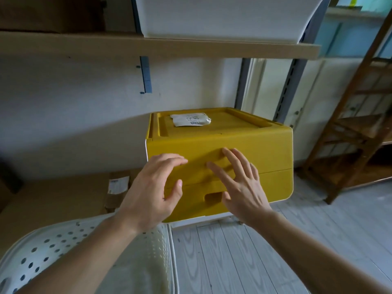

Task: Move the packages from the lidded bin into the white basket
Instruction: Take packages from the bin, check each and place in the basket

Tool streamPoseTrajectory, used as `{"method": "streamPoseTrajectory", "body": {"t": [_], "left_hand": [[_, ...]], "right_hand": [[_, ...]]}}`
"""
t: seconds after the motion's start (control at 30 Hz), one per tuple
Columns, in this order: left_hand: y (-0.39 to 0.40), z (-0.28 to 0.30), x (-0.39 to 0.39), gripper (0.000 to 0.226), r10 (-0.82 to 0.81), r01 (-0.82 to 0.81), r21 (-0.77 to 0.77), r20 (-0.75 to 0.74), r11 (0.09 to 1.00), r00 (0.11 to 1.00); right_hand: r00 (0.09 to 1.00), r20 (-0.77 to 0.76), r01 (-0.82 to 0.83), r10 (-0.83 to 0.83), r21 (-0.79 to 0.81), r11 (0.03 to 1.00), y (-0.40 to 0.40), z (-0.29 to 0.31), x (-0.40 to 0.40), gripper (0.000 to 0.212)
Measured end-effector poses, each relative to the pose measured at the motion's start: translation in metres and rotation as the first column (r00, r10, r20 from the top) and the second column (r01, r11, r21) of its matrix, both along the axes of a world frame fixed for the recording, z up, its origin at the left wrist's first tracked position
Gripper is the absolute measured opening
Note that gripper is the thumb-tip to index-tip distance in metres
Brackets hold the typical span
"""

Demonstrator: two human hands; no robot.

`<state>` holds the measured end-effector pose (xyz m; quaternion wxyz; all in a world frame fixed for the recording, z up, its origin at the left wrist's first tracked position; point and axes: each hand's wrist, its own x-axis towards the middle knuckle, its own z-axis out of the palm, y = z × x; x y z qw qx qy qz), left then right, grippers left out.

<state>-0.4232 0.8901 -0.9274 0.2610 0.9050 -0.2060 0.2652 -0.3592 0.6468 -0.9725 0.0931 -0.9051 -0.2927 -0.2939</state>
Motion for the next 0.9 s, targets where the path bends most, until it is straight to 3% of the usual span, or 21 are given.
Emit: {"method": "streamPoseTrajectory", "body": {"t": [0.1,0.23,0.3,0.5,0.6,0.67,0.77,0.9], "left_hand": [[0.0,-0.003,0.002,0.04,0.003,-0.003,0.035,-0.006,0.999,1.0],[-0.005,-0.002,-0.001,0.04,0.008,-0.008,0.033,0.017,0.999,1.0],[-0.006,-0.001,-0.003,0.041,0.028,-0.029,0.021,0.045,0.999,0.999],[-0.004,0.007,-0.01,0.049,0.107,-0.098,-0.051,0.205,0.994,0.973],[-0.001,0.008,-0.011,0.065,0.114,-0.085,-0.124,0.249,0.989,0.962],[0.001,0.006,-0.011,0.082,0.148,-0.107,-0.191,0.212,0.976,0.966],[0.002,0.006,-0.014,0.093,0.208,-0.185,-0.333,0.034,0.924,0.978],[0.006,-0.001,-0.012,0.077,0.193,-0.205,-0.302,-0.069,0.931,0.979]], "right_hand": [[0.999,0.032,-0.002,0.004,-0.071,0.997,0.004,0.004,0.003,0.069],[0.996,0.092,0.004,0.009,-0.141,0.99,0.003,0.003,0.002,0.073],[0.991,0.123,-0.033,0.048,-0.128,0.991,0.0,0.002,-0.002,0.064],[0.962,0.273,-0.041,0.004,0.13,0.991,-0.007,0.041,-0.014,0.075],[0.952,0.303,-0.034,-0.034,0.218,0.975,-0.005,0.058,-0.015,0.071],[0.946,0.319,-0.025,-0.063,0.266,0.964,-0.001,0.064,-0.012,0.063],[0.937,0.33,0.001,-0.114,0.323,0.946,0.006,0.072,-0.004,0.053],[0.939,0.29,0.067,-0.184,0.371,0.926,0.02,0.086,0.006,0.049]]}}
